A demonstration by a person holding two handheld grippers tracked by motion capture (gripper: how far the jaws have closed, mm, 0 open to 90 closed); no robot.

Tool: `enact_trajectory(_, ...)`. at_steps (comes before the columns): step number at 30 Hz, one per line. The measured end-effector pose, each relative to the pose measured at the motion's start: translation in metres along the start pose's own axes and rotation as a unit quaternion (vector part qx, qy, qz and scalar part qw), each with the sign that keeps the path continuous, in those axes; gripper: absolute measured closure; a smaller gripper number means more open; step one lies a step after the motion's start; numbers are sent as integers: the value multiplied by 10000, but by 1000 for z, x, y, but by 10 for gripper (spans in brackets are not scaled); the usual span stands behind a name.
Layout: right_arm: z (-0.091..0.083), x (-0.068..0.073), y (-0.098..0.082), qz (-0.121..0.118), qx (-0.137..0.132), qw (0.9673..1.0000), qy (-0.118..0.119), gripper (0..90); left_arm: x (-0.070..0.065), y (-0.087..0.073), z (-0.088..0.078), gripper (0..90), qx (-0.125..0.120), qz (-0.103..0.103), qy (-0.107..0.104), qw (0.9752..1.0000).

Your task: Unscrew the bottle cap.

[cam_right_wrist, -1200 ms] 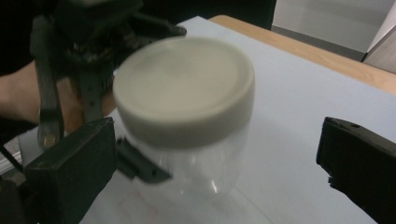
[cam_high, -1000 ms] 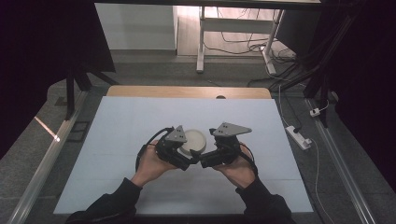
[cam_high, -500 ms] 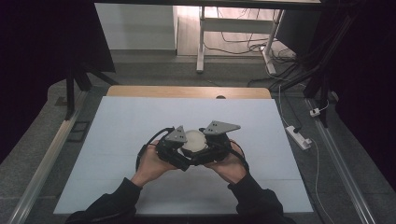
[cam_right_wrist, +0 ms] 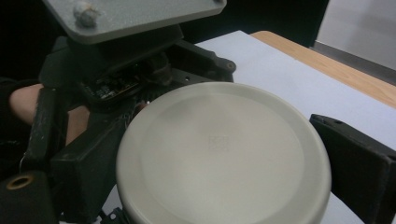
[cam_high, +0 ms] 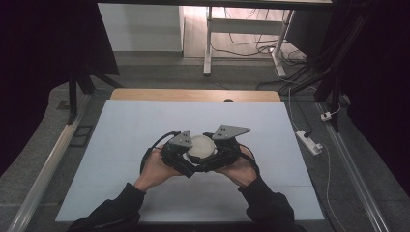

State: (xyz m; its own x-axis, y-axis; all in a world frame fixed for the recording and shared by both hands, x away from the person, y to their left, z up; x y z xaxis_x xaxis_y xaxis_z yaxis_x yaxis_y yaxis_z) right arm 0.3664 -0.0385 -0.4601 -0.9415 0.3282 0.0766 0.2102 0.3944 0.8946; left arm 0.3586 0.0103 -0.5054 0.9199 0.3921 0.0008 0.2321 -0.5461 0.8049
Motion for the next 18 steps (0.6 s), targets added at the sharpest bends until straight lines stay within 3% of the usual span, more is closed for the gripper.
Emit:
enact_trajectory(7,-3,2,0,-167,-14,9977,662,71,-5,0,-2,75,-41,140,-356,9993)
enact_trajectory(13,-7,5,-2,-419,36,9896,1375,71,-11,-1,-1,74,-7,324,-548,9980)
enact_trajectory(15,-7,5,-4,-481,49,9881,1463,69,-11,-1,0,74,33,343,-515,9981)
enact_trajectory(18,-7,4,-5,-417,27,9903,1325,56,-10,-1,1,74,7,265,-452,9986)
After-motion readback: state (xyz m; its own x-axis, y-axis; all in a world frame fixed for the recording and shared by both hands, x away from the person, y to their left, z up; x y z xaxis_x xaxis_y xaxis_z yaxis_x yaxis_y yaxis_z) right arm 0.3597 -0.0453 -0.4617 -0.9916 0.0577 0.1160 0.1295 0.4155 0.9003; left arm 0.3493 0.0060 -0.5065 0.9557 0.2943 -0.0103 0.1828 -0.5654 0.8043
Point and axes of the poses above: each handheld gripper's, and its own axes: z roughly forward along the jaws, y roughly out of its top, x roughly to its left, the point moved 9 cm from there along z, roughly forward along the jaws, and after that the axes turned 4 degrees about y, right-handed, at the moved point
